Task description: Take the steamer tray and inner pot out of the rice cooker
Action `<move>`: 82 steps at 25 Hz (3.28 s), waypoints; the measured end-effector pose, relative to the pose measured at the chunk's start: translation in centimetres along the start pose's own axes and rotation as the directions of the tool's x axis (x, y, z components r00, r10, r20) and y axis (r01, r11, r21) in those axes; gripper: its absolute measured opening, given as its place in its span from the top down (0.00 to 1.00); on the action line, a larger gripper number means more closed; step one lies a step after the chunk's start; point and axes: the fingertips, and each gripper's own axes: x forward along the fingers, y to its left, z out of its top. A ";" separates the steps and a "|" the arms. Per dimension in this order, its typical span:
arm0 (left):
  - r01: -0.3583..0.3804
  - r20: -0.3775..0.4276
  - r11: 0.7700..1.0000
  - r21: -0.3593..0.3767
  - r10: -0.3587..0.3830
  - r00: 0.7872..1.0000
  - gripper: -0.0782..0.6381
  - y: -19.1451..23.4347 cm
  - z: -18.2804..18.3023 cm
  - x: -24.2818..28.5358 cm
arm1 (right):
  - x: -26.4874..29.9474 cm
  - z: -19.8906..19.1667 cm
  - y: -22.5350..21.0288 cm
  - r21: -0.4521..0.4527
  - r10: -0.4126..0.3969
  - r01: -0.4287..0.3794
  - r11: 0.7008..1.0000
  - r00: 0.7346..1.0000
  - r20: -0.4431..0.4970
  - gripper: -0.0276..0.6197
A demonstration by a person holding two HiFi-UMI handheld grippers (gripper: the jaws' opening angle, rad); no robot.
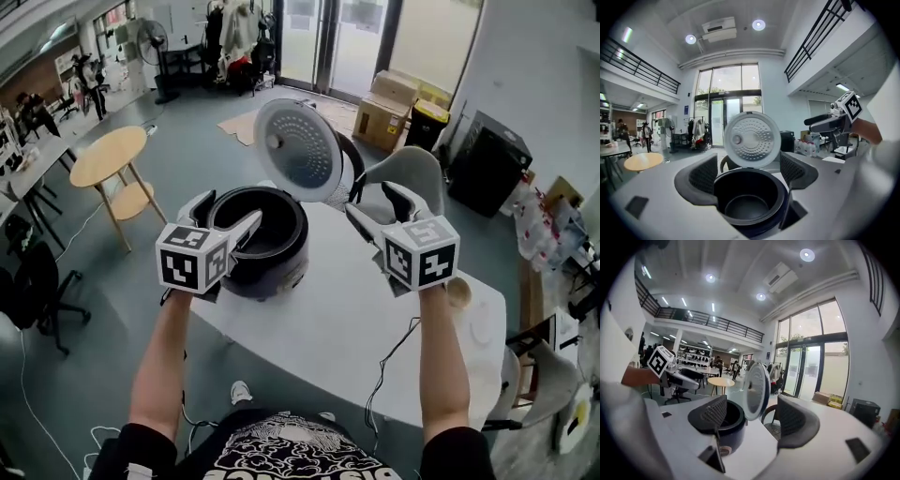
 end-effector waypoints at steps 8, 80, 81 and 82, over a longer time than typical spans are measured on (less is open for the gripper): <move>-0.091 -0.002 0.994 -0.053 0.091 0.996 0.31 12.8 -0.7 -6.8 | 6.6 4.4 8.4 0.051 0.035 -0.038 0.998 0.998 0.055 0.41; 0.233 -0.353 0.814 -0.531 -0.463 0.813 0.83 20.3 -8.8 3.9 | 18.2 -8.0 12.0 0.722 0.085 0.252 0.644 0.915 -0.395 0.86; 0.236 -0.336 0.816 -0.527 -0.455 0.825 0.83 20.1 -8.3 3.5 | 17.8 -7.6 11.9 0.724 0.081 0.247 0.645 0.919 -0.386 0.86; 0.237 -0.319 0.819 -0.523 -0.446 0.836 0.83 19.9 -7.7 3.2 | 17.4 -7.1 11.8 0.724 0.076 0.240 0.646 0.924 -0.374 0.86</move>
